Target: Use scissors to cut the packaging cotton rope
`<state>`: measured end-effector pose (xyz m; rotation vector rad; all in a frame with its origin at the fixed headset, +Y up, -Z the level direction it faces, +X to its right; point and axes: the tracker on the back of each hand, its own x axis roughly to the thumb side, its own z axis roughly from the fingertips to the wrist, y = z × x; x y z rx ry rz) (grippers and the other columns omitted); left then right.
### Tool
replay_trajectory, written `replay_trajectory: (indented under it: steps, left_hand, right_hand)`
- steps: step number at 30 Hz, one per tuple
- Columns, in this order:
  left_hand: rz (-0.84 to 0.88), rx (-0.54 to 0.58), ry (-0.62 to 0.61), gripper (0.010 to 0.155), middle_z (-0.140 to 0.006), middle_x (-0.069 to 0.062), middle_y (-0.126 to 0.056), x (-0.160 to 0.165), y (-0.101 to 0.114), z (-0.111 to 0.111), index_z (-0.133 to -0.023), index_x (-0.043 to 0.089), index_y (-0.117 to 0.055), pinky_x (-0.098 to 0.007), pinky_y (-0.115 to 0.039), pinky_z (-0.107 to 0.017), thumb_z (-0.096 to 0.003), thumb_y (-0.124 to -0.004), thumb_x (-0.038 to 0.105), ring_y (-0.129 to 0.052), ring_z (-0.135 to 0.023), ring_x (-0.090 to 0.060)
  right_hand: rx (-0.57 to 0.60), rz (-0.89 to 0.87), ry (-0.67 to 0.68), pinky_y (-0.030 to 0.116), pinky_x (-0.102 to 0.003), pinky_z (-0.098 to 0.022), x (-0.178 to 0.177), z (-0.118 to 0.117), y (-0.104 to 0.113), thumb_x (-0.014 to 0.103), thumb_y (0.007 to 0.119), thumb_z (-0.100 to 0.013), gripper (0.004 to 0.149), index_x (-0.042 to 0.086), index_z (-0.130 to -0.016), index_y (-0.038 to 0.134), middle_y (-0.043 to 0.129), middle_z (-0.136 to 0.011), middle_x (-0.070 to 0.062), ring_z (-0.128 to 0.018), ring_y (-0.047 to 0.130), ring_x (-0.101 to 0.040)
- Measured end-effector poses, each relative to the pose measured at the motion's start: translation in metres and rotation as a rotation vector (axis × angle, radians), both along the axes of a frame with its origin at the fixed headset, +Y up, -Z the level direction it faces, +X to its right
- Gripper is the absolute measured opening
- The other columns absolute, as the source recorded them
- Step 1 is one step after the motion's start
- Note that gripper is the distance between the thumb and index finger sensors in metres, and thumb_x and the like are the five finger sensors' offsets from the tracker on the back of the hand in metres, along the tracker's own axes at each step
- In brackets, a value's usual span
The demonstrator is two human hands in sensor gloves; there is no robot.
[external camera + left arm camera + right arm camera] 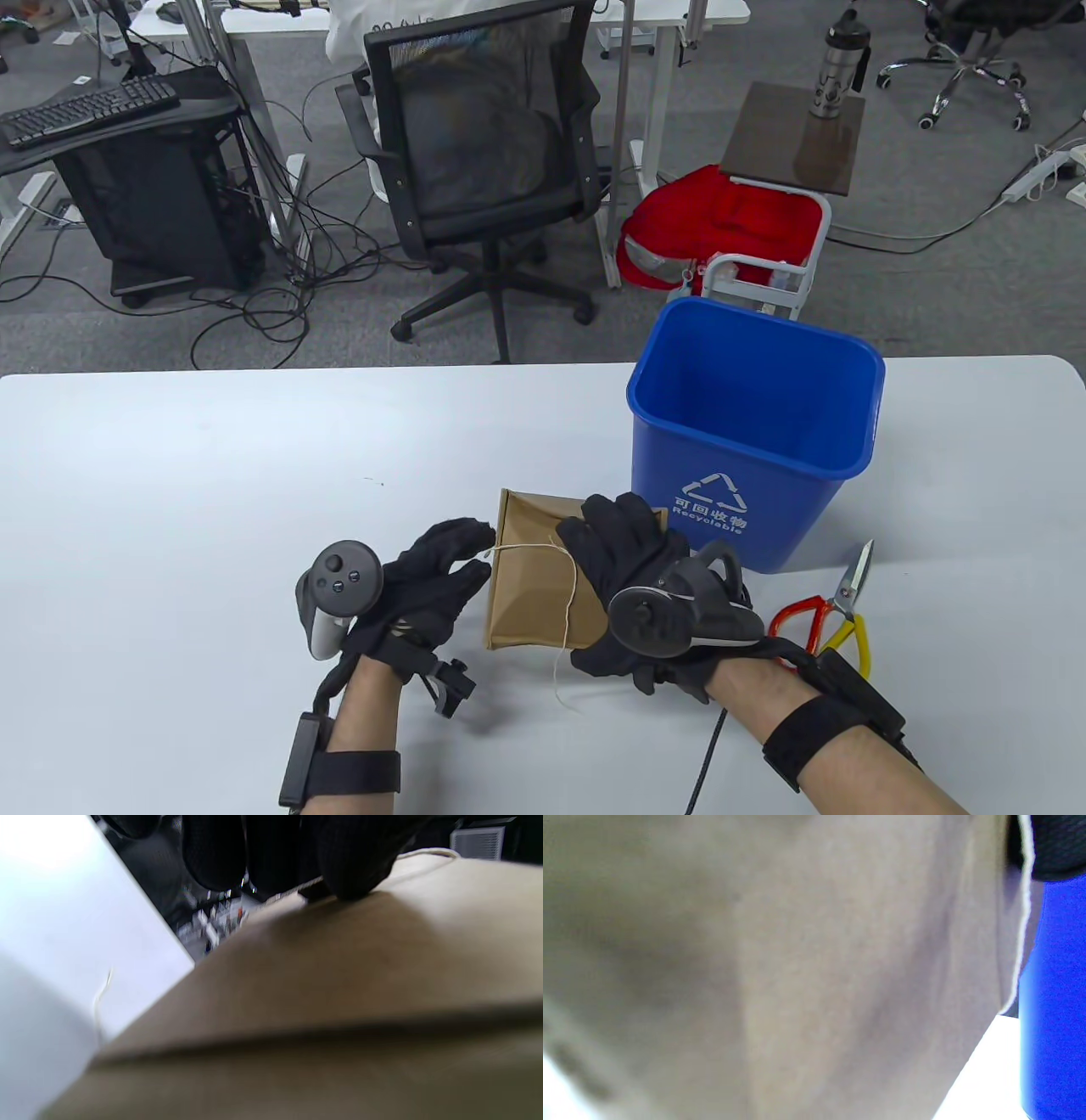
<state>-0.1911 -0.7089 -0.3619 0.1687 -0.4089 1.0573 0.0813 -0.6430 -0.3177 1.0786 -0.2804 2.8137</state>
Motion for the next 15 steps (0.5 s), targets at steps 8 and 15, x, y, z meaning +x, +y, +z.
replay_trajectory:
  steps: [8, 15]
  left_hand:
    - [-0.194, -0.075, 0.149, 0.039, -0.091, -0.021, -0.077, -0.012, -0.009, -0.002, -0.088, 0.007, -0.077, -0.075, -0.052, -0.064, -0.0549, -0.075, 0.027, -0.079, -0.080, -0.049]
    - [-0.342, -0.177, 0.355, 0.039, -0.091, -0.022, -0.076, -0.046, -0.020, -0.005, -0.089, 0.007, -0.077, -0.074, -0.053, -0.062, -0.0553, -0.076, 0.027, -0.079, -0.079, -0.050]
  right_hand:
    - [0.002, 0.017, -0.015, 0.068, -0.084, -0.042, 0.006, 0.003, 0.001, 0.072, 0.098, -0.027, 0.125, 0.009, -0.110, 0.027, 0.027, -0.113, -0.033, -0.097, 0.033, -0.061]
    - [-0.040, -0.036, -0.090, 0.067, -0.085, -0.043, 0.044, 0.015, 0.008, 0.070, 0.099, -0.027, 0.125, 0.010, -0.110, 0.029, 0.027, -0.114, -0.032, -0.098, 0.032, -0.061]
